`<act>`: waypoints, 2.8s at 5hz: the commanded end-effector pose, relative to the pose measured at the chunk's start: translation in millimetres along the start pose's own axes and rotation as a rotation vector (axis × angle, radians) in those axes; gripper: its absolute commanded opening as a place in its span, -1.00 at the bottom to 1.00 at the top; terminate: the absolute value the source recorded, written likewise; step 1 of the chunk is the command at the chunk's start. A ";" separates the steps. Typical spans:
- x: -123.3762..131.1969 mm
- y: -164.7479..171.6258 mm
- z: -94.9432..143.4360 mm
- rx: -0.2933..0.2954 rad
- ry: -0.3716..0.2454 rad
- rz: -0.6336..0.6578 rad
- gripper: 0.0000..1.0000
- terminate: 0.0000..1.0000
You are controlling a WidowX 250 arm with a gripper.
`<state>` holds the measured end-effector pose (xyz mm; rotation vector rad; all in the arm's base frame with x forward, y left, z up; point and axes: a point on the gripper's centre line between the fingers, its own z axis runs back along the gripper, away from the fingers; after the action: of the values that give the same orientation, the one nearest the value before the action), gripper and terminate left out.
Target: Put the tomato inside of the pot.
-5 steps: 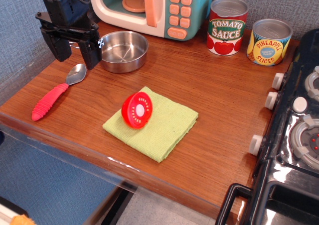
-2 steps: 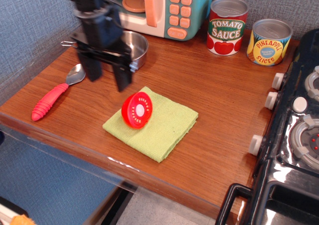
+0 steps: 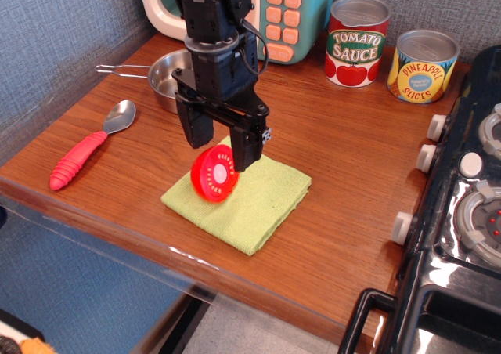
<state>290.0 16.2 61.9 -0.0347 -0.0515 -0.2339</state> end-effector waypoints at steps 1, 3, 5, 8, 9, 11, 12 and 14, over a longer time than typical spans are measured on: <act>-8.1 10.1 -6.7 0.019 0.040 0.097 1.00 -1.00; -11.5 6.2 -14.1 0.038 0.073 0.103 1.00 -1.00; -10.8 7.0 -25.8 0.037 0.087 0.122 -1.00 -1.00; 14.7 36.0 36.7 -0.002 -0.136 0.178 -1.00 -1.00; 36.5 83.0 58.8 -0.014 -0.196 0.292 -1.00 -1.00; 47.4 156.3 25.0 0.028 -0.108 0.428 -1.00 -1.00; 57.0 158.8 10.3 0.046 -0.083 0.419 -1.00 -1.00; 82.8 152.9 -0.4 0.123 -0.174 0.345 -1.00 -1.00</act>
<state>406.9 138.5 36.8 0.0419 -0.1700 0.1178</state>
